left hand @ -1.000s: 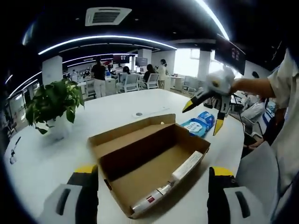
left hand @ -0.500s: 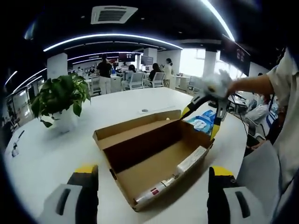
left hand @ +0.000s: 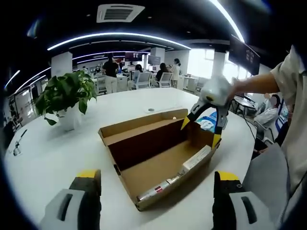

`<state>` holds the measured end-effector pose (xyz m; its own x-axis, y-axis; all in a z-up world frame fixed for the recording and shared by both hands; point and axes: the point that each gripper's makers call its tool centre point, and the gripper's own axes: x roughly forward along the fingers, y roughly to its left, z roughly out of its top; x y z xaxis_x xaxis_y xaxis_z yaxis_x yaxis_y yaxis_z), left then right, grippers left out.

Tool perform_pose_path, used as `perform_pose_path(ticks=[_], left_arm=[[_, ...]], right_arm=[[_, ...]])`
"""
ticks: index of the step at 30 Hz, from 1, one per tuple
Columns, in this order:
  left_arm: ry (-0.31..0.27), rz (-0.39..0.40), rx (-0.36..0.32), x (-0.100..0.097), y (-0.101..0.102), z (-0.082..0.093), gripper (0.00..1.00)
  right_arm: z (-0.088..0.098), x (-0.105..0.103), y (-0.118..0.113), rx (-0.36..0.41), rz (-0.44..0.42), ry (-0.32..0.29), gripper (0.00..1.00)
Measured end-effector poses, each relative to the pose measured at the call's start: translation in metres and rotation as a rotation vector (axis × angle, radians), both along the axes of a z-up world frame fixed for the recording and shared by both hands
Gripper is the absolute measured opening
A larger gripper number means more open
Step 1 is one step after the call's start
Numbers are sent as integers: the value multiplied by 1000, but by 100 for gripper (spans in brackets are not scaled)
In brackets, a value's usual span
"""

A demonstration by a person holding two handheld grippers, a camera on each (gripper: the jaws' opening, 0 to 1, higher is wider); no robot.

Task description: Operate the shoe box by opening the lid, removing the specified soft item, and placing it in the target area until the item is outside and the box remains undamaged.

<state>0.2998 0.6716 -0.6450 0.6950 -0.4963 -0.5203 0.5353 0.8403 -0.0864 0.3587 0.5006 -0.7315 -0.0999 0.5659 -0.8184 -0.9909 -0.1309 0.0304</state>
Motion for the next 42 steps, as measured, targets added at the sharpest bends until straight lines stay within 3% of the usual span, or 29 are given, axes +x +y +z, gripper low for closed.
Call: perform_pose_path(ticks=[9, 17, 24, 32, 39, 42], left_arm=[[9, 7, -8, -3, -2, -5, 99], [5, 7, -10, -3, -2, -4, 99], [4, 7, -11, -4, -2, -4, 99], [11, 12, -10, -7, -1, -8, 99], [16, 14, -10, -10, -1, -10, 98], [20, 17, -6, -11, -1, -11, 98]], right_arm=[[5, 16, -9, -5, -24, -50, 68], [10, 5, -3, 20, -4, -26, 63], [-1, -7, 9, 13, 23, -13, 58], [-10, -19, 17, 25, 41, -17, 44], [-20, -23, 19, 21, 45, -45, 24], [-24, -25, 19, 20, 46, -47, 22]])
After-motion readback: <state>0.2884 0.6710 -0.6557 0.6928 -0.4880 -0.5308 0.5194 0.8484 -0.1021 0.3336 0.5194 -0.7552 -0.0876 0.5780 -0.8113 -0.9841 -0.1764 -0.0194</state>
